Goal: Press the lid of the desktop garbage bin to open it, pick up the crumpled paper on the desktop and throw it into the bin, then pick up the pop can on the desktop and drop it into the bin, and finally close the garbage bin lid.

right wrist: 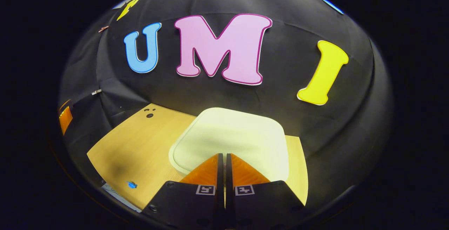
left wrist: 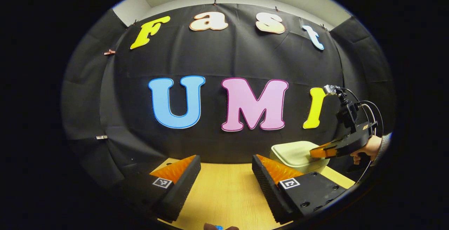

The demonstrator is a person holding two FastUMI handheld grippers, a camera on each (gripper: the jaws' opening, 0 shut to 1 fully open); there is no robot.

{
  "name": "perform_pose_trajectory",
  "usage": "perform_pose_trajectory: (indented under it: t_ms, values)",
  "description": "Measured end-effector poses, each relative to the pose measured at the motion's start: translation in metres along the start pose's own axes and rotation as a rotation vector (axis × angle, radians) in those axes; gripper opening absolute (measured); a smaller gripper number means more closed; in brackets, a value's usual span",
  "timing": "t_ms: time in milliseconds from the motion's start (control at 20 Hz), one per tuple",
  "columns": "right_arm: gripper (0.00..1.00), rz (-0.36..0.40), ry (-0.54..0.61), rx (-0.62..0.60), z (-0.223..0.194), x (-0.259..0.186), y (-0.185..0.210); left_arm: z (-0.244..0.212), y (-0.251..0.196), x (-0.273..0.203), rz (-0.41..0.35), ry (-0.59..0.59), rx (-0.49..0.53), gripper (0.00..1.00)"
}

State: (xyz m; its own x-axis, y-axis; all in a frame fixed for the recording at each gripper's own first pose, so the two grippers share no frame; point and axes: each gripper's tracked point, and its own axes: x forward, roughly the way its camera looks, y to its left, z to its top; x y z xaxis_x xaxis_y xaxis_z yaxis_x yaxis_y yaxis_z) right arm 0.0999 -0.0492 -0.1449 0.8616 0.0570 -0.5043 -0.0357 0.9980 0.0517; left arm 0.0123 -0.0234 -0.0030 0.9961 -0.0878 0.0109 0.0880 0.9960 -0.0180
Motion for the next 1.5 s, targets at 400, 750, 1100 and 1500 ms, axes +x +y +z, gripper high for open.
perform_pose_trajectory:
  t_ms: [400,750,1100,1500]
  values:
    - [0.06,-0.027,-0.029,-0.029,-0.001,0.001,-0.004,0.0,-0.001,0.0,0.007,0.002,-0.004,0.95]
    - [0.06,-0.017,-0.079,0.017,0.012,-0.01,-0.002,0.0,-0.002,-0.004,0.013,-0.002,-0.005,0.95]
    - [0.05,-0.047,-0.242,-0.019,0.053,-0.035,-0.002,-0.001,-0.003,-0.003,0.01,0.006,-0.005,0.95]
    - [0.05,-0.082,-0.424,-0.041,0.091,-0.064,-0.005,-0.003,-0.005,0.0,-0.001,0.013,-0.004,0.95]
